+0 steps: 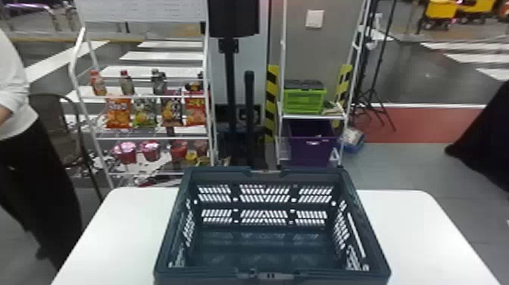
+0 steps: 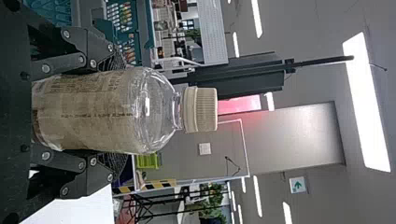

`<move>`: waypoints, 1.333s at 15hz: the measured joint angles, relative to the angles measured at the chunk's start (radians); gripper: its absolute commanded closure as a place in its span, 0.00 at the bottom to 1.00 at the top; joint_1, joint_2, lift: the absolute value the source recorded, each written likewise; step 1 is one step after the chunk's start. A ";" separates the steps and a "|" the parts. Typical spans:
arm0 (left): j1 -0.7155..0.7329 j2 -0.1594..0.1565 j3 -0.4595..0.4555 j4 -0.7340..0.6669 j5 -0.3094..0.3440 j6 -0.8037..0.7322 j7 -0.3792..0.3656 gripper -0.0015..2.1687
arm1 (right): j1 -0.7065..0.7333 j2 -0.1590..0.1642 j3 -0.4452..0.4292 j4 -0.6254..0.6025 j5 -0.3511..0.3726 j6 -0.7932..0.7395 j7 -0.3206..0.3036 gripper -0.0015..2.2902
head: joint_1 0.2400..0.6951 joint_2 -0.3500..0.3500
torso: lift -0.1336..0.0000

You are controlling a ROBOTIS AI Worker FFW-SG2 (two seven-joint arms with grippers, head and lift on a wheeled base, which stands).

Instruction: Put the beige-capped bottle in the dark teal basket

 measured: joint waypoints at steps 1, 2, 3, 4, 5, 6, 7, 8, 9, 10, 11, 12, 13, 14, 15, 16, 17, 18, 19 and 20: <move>0.000 0.000 0.000 0.000 0.000 0.000 0.001 0.07 | 0.000 -0.001 0.001 0.000 0.001 0.000 0.000 1.00 | 0.57 0.50 | 1.00; 0.000 0.000 -0.001 -0.001 0.000 0.001 0.002 0.07 | 0.001 -0.001 0.001 -0.001 0.001 0.000 0.000 1.00 | 0.57 0.50 | 1.00; 0.000 0.000 -0.001 -0.002 0.000 0.001 0.002 0.07 | 0.001 -0.002 0.001 -0.002 0.001 0.000 0.000 1.00 | 0.57 0.50 | 1.00; 0.000 0.000 -0.001 -0.003 -0.001 0.001 0.003 0.07 | 0.002 -0.002 0.001 -0.005 0.002 0.000 0.000 1.00 | 0.57 0.50 | 1.00; 0.001 0.000 -0.001 -0.004 -0.001 0.001 0.003 0.07 | 0.004 -0.002 0.001 -0.009 0.003 0.001 0.000 1.00 | 0.57 0.50 | 1.00; 0.002 0.001 -0.002 -0.005 -0.002 0.001 0.003 0.07 | 0.004 -0.002 0.001 -0.013 0.004 0.003 0.000 1.00 | 0.57 0.50 | 1.00; 0.002 0.001 -0.002 -0.005 -0.002 0.001 0.003 0.07 | 0.002 -0.003 0.001 -0.016 0.004 0.009 0.000 1.00 | 0.57 0.50 | 1.00; 0.003 0.001 -0.002 -0.005 -0.002 0.001 0.003 0.07 | 0.000 -0.004 0.001 -0.018 0.004 0.014 0.000 1.00 | 0.57 0.50 | 1.00; 0.005 0.002 -0.001 -0.005 -0.002 0.001 0.003 0.07 | -0.002 -0.004 0.002 -0.019 0.005 0.017 0.000 1.00 | 0.57 0.50 | 1.00; 0.006 0.002 -0.001 -0.006 -0.002 0.001 0.003 0.07 | -0.004 -0.004 0.002 -0.026 0.005 0.022 0.000 1.00 | 0.57 0.50 | 1.00; 0.007 0.003 0.000 -0.007 -0.002 0.001 0.003 0.07 | -0.006 -0.004 0.003 -0.042 0.006 0.033 0.000 1.00 | 0.57 0.50 | 1.00; 0.008 0.003 0.000 -0.008 -0.002 0.000 0.003 0.07 | -0.010 -0.005 0.002 -0.070 0.008 0.053 0.000 1.00 | 0.57 0.50 | 1.00; 0.010 0.003 0.000 -0.009 -0.002 -0.002 0.003 0.07 | -0.016 -0.006 0.001 -0.108 0.010 0.083 0.000 1.00 | 0.57 0.50 | 1.00; 0.014 0.003 0.000 -0.009 -0.004 -0.004 0.002 0.07 | -0.027 -0.006 -0.004 -0.150 0.011 0.128 0.000 1.00 | 0.57 0.50 | 1.00; 0.017 0.003 0.001 -0.009 -0.004 -0.009 0.002 0.07 | -0.041 -0.006 -0.010 -0.187 0.012 0.183 0.000 1.00 | 0.57 0.50 | 1.00; 0.021 0.003 0.002 -0.008 -0.005 -0.018 0.001 0.07 | -0.066 -0.006 -0.019 -0.232 0.012 0.264 0.000 1.00 | 0.57 0.50 | 1.00; 0.026 0.003 0.005 -0.007 -0.005 -0.027 0.001 0.07 | -0.098 -0.006 -0.028 -0.274 0.012 0.357 0.000 1.00 | 0.57 0.50 | 1.00; 0.030 0.003 0.007 -0.007 -0.005 -0.036 0.001 0.07 | -0.134 -0.006 -0.032 -0.311 0.012 0.452 0.000 1.00 | 0.57 0.50 | 1.00; 0.035 0.003 0.009 -0.005 -0.005 -0.049 0.001 0.07 | -0.184 -0.005 -0.034 -0.354 0.012 0.586 -0.001 1.00 | 0.57 0.50 | 1.00; 0.038 0.003 0.011 -0.004 -0.005 -0.060 0.002 0.07 | -0.241 -0.005 -0.034 -0.389 0.011 0.735 -0.003 1.00 | 0.57 0.50 | 1.00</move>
